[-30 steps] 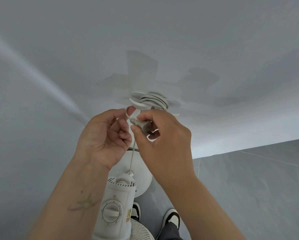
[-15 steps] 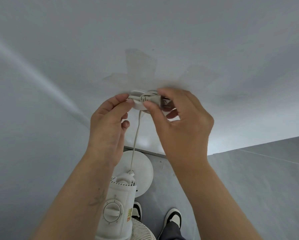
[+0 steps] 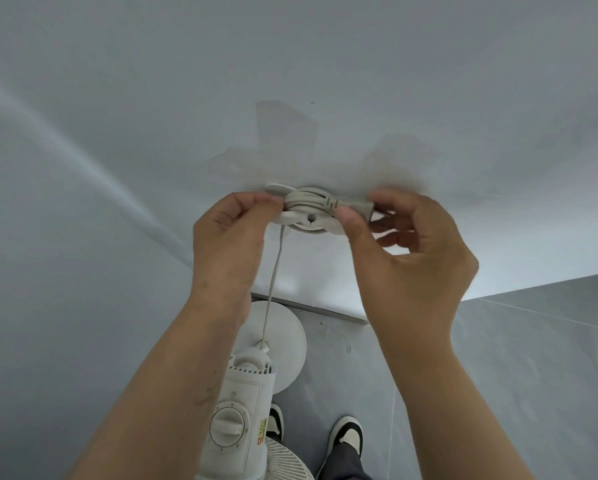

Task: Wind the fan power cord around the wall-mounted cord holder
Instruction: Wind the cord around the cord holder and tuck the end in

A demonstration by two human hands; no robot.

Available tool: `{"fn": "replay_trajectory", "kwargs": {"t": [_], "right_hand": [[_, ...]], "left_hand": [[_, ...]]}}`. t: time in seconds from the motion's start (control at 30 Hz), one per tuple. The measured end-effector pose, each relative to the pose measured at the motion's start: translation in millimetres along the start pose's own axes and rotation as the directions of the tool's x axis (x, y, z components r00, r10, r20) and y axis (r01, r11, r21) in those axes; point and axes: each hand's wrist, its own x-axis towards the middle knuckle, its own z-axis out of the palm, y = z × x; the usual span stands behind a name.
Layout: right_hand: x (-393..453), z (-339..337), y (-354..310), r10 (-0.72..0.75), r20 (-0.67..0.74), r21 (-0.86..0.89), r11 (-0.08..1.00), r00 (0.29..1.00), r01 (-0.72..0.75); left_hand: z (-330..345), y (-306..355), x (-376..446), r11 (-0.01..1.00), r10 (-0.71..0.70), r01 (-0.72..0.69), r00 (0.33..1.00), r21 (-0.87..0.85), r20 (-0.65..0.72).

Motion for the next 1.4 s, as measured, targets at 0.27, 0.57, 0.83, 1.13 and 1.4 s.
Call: {"fn": "replay_trajectory", "kwargs": {"t": [0.27,0.57,0.83,1.13,1.4], "right_hand": [[2,-4,6,0.305,0.133,0.170,0.930,0.943,-0.325],[-4,-5,9,0.379,0.200,0.275,0.864,0.904,-0.423],[-95,-1,54,0.675,0.460,0.113,0.600,0.577,-0.792],[-158,18,94,0.591,0.805,-0.200,0.189,-0.051,-0.961],[-150,11,90,0.590,0.800,-0.059,0.259,0.110,-0.964]], "left_hand": [[-32,-13,-4,0.993,-0.019,0.005,0.993,0.121,0.117],[-102,-59,-15,0.669,-0.454,0.142,0.855,0.730,0.250],[-156,-98,-30,0.621,-0.726,0.268,0.549,0.736,0.413],[-145,-107,-33,0.745,-0.657,0.381,0.561,0.548,0.504],[-124,-107,-36,0.747,-0.640,0.327,0.589,0.578,0.494]]}}
